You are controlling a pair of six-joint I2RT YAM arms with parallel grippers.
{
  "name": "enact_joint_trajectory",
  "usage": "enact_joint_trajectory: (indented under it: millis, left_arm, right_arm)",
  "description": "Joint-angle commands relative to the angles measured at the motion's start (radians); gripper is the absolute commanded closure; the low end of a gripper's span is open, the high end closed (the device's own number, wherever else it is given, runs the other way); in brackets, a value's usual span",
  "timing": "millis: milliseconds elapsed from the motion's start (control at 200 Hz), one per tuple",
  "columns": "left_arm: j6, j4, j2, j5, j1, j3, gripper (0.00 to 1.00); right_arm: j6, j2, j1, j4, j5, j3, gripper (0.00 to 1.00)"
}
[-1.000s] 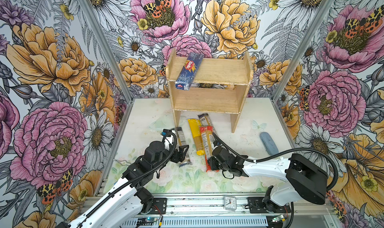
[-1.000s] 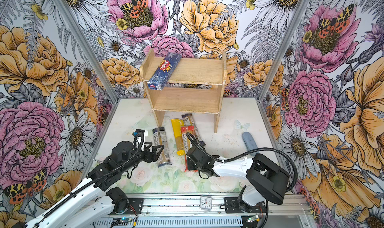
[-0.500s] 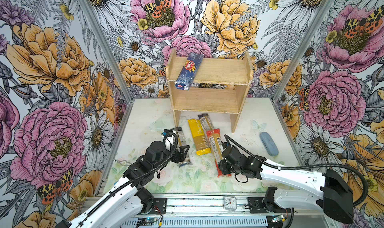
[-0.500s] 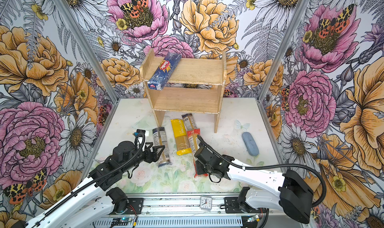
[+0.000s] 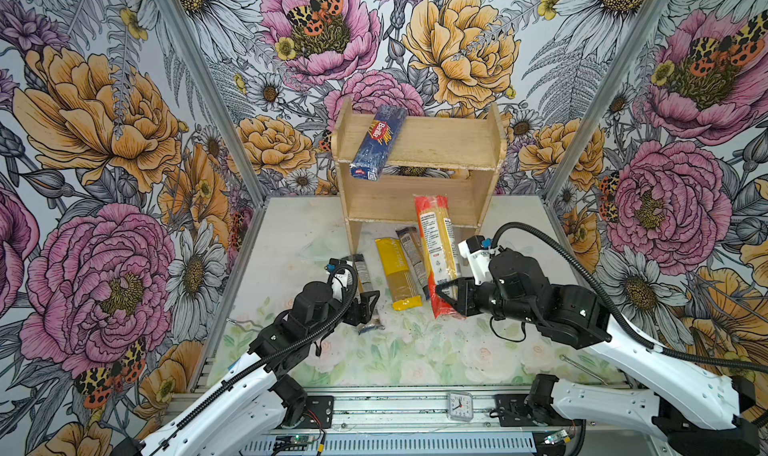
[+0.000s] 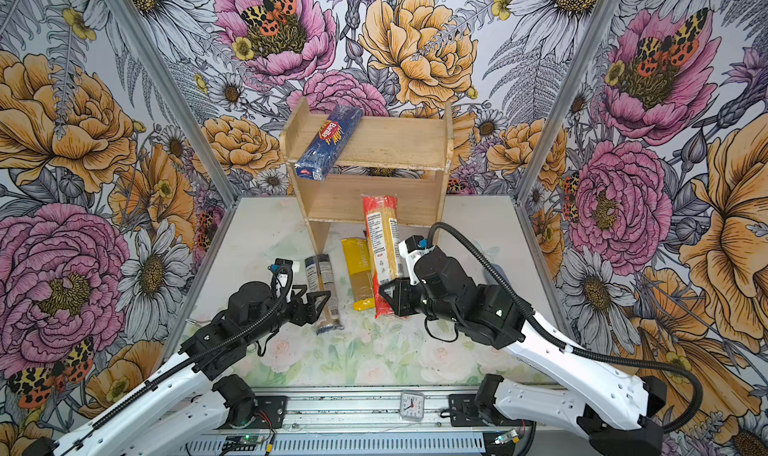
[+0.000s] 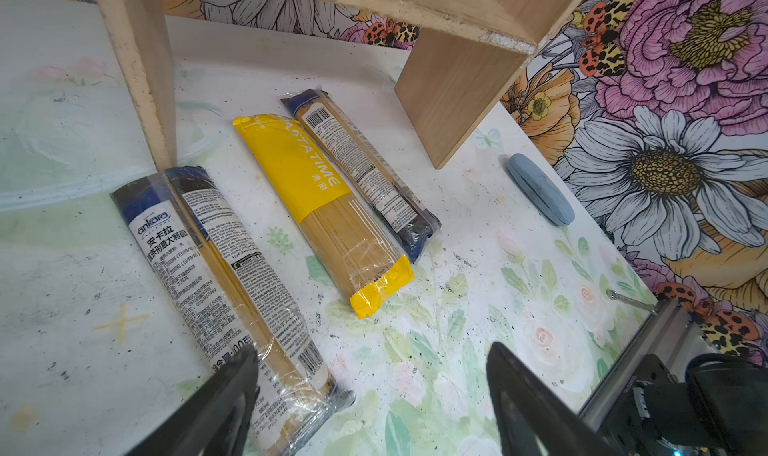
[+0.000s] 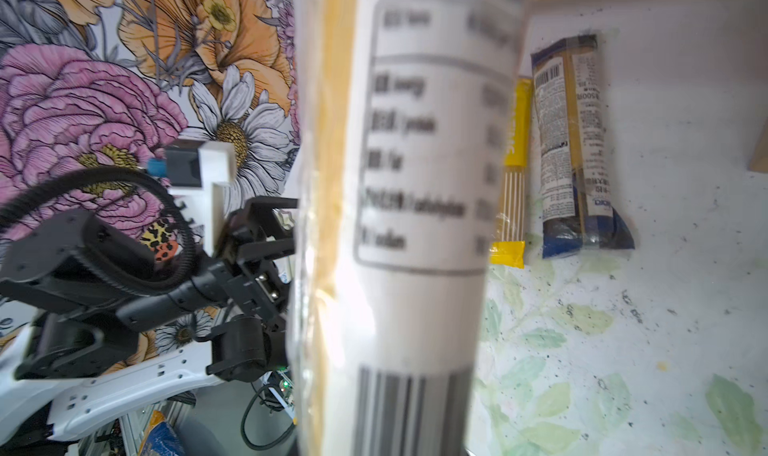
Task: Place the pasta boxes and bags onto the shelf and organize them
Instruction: 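Lift the red-and-white bag upright with the right gripper toward the shelf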
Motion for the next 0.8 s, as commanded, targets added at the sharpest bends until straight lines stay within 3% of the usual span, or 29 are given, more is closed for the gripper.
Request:
enact_joint_trajectory:
  millis: [0,260,475,796]
  left_arm:
    - [-0.003,0.021,-0.001,0.003,-0.008,-0.01,0.14]
    - [-0.002,0.021,-0.004,0.006,-0.008,-0.01,0.14]
    - [-0.011,0.021,-0.005,0.003,-0.009,-0.014,0.14]
    - [-0.016,0.019,-0.011,-0.002,-0.011,-0.016,0.14]
  right_arm:
    - [-0.095,0.029,0.004,0.082,0.054,0.189,1.0]
    - [-0.215,0.2,-0.024,0.055,0.125,0.536,1.0]
    - [-0.277,0.328,-0.082,0.056,0.279,0.746,1.0]
    - [-0.304,0.569,-0.204,0.058,0.241,1.066,1.0]
